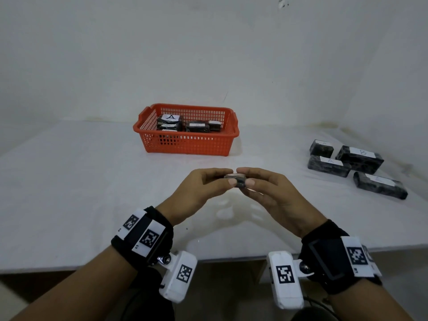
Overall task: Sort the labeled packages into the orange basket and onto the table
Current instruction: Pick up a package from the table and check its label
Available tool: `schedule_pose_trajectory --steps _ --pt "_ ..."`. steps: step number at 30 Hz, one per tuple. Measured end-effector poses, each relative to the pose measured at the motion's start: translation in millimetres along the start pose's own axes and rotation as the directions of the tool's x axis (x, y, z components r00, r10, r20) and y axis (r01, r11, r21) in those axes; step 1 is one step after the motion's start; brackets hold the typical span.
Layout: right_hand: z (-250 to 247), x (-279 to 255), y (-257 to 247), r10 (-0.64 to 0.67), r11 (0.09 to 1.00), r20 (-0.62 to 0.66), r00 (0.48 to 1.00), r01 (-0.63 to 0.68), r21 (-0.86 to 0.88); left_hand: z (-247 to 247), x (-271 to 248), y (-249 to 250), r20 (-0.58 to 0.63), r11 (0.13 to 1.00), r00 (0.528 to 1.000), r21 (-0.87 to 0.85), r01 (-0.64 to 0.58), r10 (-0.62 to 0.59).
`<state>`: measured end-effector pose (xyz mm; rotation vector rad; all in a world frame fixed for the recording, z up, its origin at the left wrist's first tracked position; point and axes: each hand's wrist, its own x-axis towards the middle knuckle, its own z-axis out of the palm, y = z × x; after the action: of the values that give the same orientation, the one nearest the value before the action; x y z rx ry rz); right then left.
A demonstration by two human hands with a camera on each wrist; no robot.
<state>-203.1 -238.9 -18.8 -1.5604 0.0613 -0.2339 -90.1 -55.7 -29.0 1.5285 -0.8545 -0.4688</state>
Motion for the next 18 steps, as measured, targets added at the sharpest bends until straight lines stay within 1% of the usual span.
schedule_pose_trajectory --steps 7,9,12,16,18 --pt "-1.1 1.7 4.4 -0.029 0.998 -0.002 1.000 0.029 -0.055 0.4 2.8 1.4 -0.042 1.000 0.999 0.005 0.009 -0.009" --pt "-1.1 3.3 4.1 -0.037 0.997 -0.002 0.999 0.037 -0.073 -0.9 2.8 2.2 -0.025 1.000 1.000 0.016 0.016 -0.016" --pt "-1.3 4.2 3.9 -0.039 0.996 -0.003 0.999 0.039 -0.078 -1.0 1.6 2.6 0.034 0.999 0.999 0.022 0.032 -0.032" --pt "0.0 2.7 0.6 0.002 1.000 0.015 1.000 -0.002 -0.027 -2.7 0.5 3.2 0.011 1.000 1.000 0.002 0.028 -0.028" --pt "1.1 3.1 0.4 0.009 0.999 -0.002 1.000 -0.009 -0.034 -3.8 -0.4 4.1 0.018 0.999 0.999 0.003 0.035 -0.035"
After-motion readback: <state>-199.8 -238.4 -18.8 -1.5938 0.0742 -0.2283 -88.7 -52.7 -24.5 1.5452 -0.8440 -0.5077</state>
